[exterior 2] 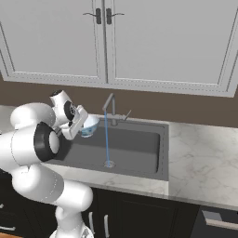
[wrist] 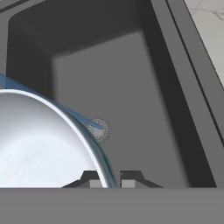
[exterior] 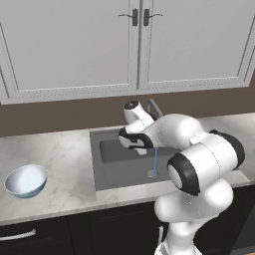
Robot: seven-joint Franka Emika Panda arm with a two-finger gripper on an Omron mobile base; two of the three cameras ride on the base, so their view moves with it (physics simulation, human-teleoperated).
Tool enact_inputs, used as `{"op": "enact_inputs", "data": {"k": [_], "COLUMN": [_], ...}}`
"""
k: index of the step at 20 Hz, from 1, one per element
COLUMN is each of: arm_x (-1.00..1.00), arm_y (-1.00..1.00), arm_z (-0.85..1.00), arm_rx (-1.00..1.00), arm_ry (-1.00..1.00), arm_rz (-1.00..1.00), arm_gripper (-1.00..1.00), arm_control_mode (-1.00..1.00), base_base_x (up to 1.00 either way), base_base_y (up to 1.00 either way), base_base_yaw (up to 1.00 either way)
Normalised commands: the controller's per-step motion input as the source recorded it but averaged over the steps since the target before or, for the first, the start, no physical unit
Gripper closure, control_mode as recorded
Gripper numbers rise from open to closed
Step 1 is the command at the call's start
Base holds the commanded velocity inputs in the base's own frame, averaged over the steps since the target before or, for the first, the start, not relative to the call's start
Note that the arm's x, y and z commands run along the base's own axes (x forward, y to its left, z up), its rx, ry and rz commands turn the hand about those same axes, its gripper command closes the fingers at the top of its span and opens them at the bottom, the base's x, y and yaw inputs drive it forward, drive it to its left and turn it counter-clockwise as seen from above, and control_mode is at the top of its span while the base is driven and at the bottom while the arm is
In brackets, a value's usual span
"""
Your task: Rinse each bowl for a few seconds and place them down in the sink or on the counter.
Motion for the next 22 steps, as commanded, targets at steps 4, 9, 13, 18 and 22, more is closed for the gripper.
{"op": "enact_inputs", "data": {"k": [4, 9, 13, 18, 22], "arm_x": [-0.03, 0.0, 0.0, 0.06, 0.01], "arm_y": [0.7, 0.75, 0.75, 0.57, 0.52], "arm_z": [0.24, 0.16, 0.13, 0.06, 0.0], "arm_rx": [-0.1, -0.1, -0.07, -0.01, 0.0], "arm_ry": [0.0, 0.03, 0.05, 0.08, 0.05], "arm_rz": [0.0, 0.02, 0.06, 0.09, 0.09], "arm_gripper": [1.0, 1.0, 1.0, 1.0, 1.0], "arm_control_mode": [-1.0, -1.0, -1.0, -1.0, -1.0], "base_base_x": [0.0, 0.0, 0.0, 0.0, 0.0], "base_base_y": [0.0, 0.0, 0.0, 0.0, 0.0], "base_base_yaw": [0.0, 0.0, 0.0, 0.0, 0.0]}}
